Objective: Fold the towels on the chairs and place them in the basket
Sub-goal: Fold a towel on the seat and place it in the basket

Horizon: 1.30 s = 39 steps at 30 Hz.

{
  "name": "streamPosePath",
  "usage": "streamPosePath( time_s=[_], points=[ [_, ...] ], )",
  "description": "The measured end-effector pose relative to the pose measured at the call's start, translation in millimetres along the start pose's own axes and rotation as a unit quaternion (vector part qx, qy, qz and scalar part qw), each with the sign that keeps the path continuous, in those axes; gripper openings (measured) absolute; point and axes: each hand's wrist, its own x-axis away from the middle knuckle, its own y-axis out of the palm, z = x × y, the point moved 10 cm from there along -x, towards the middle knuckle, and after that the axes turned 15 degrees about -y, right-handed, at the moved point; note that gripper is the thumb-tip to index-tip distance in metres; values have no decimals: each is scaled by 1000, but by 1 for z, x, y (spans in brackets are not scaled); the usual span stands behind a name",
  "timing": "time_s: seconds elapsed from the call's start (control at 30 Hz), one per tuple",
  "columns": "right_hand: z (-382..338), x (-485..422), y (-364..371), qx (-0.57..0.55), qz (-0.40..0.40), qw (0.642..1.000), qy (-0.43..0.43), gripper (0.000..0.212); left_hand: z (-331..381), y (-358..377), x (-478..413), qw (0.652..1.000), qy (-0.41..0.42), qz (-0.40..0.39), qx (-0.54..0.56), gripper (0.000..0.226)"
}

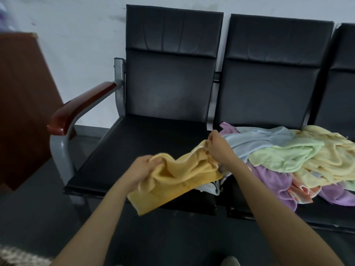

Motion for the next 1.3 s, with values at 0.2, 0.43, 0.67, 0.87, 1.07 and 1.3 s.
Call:
streamPosePath(
  time_s=[0.2,0.43,0.67,0.87,1.07,1.3],
  points=[
    [-73,-115,0,-116,19,986,-114,36,10,-28,-21,982,2,113,153,19],
    [-40,-82,98,-66,-128,985,-93,60,-42,-53,-45,957,-141,232,-105,88],
    [20,-17,158,34,-258,963,-65,36,-46,-32,-54,916,-88,201,-335,66],
    [19,-5,129,57,-90,993,-59,22,-50,-5,-59,946,-32,89,-311,51],
    [-8,-11,57,-197,142,970,-17,12,-41,-33,-53,905,-19,239,-350,15],
    [-42,-11,23,-199,96,969,-114,12,-43,-17,-64,954,11,142,-264,29]
  ],
)
